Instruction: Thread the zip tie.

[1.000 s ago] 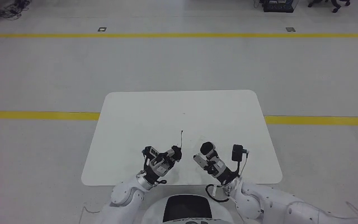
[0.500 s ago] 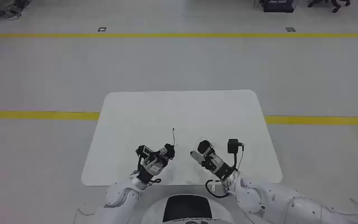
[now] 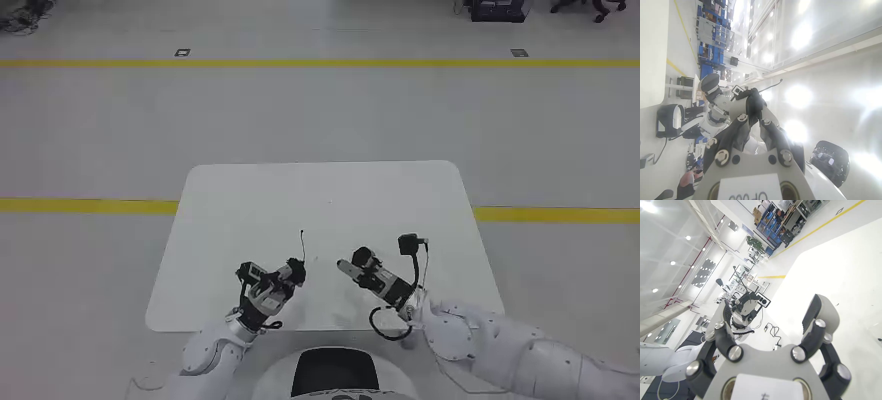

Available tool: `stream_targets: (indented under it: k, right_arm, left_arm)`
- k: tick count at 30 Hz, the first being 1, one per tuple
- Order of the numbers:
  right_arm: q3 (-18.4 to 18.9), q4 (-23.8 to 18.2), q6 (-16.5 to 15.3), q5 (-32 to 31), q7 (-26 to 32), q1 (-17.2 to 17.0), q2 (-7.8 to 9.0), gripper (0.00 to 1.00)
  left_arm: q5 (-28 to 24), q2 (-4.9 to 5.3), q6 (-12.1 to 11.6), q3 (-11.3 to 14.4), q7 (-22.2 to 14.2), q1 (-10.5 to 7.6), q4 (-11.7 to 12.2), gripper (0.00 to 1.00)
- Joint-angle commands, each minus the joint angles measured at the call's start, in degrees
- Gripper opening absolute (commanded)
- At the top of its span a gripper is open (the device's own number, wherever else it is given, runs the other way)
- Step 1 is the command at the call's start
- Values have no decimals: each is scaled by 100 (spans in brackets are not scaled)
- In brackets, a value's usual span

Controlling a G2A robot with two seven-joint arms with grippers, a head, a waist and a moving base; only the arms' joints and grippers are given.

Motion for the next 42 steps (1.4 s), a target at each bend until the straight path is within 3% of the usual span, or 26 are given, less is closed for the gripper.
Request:
stream_targets:
  k: [1, 7, 10, 17, 21, 24, 28, 32, 34, 42]
  right_arm:
    - [184, 2, 0, 134, 242, -97, -7, 100]
    - [915, 4, 0, 578, 1111, -496, -69, 100]
    - [1478, 3, 0, 903, 1779, -786, -138, 100]
    - [3274, 215, 0, 1934, 4006, -1669, -501, 100]
    - [4476, 515, 0, 2618, 5651, -2169, -906, 100]
    - [5357, 829, 0, 3095, 6964, -2467, -1320, 100]
    - [6378, 1330, 0, 3500, 8589, -2683, -1991, 100]
    - [7090, 1799, 0, 3586, 9746, -2719, -2626, 100]
    - [7260, 1939, 0, 3535, 10026, -2711, -2812, 100]
    - [7260, 1939, 0, 3535, 10026, -2711, -2812, 100]
  left_arm:
    - [-6, 6, 0, 6, 7, 10, -7, 0]
    - [-19, 17, 0, 40, 15, 18, -20, 0]
    - [-16, 20, 0, 69, 19, 14, -23, 0]
    - [-13, 25, 0, 120, 33, 1, 9, 0]
    - [-13, 27, 0, 149, 36, -13, 36, 0]
    - [-13, 27, 0, 176, 37, -26, 52, 0]
    - [5, 25, 0, 212, 59, -49, 60, 0]
    - [39, 16, 0, 278, 109, -70, 52, 0]
    - [130, 8, 0, 319, 163, -101, 36, 0]
    - [130, 8, 0, 319, 163, -101, 36, 0]
